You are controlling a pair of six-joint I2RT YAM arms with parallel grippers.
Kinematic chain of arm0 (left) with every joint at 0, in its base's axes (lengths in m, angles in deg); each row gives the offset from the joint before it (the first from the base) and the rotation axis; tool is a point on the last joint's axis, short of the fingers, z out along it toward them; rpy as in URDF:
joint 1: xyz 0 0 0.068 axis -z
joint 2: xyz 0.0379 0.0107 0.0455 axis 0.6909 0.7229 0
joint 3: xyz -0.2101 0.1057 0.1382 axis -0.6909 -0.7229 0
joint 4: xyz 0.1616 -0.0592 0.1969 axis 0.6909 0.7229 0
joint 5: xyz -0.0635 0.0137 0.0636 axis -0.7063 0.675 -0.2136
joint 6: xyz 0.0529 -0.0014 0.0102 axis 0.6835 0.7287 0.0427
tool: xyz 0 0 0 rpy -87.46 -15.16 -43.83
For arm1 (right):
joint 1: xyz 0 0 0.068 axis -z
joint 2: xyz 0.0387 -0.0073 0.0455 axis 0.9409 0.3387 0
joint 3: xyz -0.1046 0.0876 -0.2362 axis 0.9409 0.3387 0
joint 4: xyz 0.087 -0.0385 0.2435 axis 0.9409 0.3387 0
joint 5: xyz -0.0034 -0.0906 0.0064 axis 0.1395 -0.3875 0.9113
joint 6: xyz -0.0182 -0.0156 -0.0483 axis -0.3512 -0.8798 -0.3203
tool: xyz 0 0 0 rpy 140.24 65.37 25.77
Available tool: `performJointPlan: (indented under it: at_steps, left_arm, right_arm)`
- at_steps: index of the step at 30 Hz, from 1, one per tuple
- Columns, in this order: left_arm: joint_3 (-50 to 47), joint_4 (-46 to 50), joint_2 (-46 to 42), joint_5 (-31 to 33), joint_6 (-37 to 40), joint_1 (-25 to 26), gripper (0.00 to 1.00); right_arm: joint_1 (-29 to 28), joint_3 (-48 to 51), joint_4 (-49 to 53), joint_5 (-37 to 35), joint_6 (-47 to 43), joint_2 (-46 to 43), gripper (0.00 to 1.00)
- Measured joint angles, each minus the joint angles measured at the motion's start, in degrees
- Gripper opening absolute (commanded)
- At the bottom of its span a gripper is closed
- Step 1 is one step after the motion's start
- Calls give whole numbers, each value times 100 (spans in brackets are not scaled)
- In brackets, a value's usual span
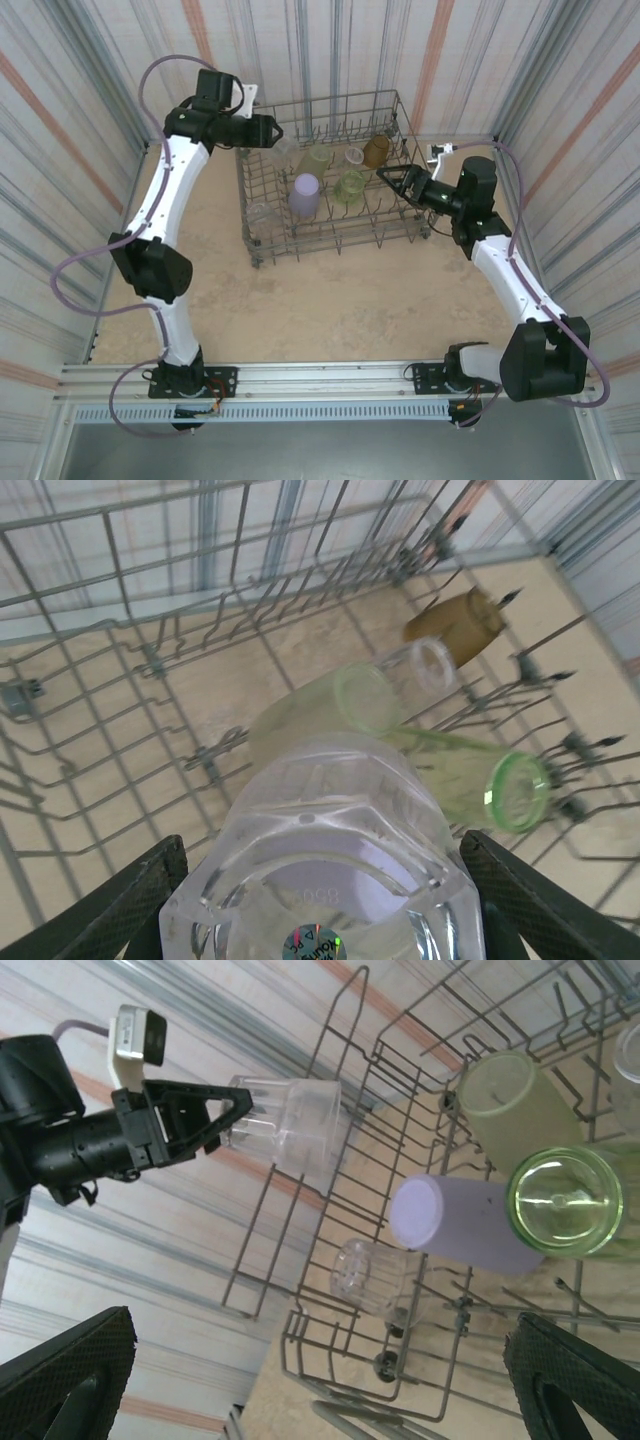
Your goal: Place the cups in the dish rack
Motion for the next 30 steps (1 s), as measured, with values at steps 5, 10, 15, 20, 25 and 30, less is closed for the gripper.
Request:
performJointPlan:
  at_steps: [5, 10, 15, 20, 25, 30]
  left_arm:
    - [256, 426, 232, 848, 601, 332, 26]
    - [254, 634, 247, 1609, 1266, 575, 25]
    - [168, 654, 282, 2184, 1956, 638, 25]
    - [-50, 686, 393, 2203, 2647, 608, 24]
    - [-37, 903, 737, 1888, 3182, 518, 19]
    - [-37, 1097, 894, 1650, 3668, 472, 13]
  right_arm:
    - [118, 125, 55, 2, -52, -98, 99]
    - [157, 271, 57, 4, -81, -160, 99]
    - [197, 339, 94, 4, -83, -173, 99]
    - [260, 365, 116, 7, -83, -264, 99]
    - [328, 372, 186, 24, -105, -289, 99]
    - [409, 376, 308, 26, -179, -315, 99]
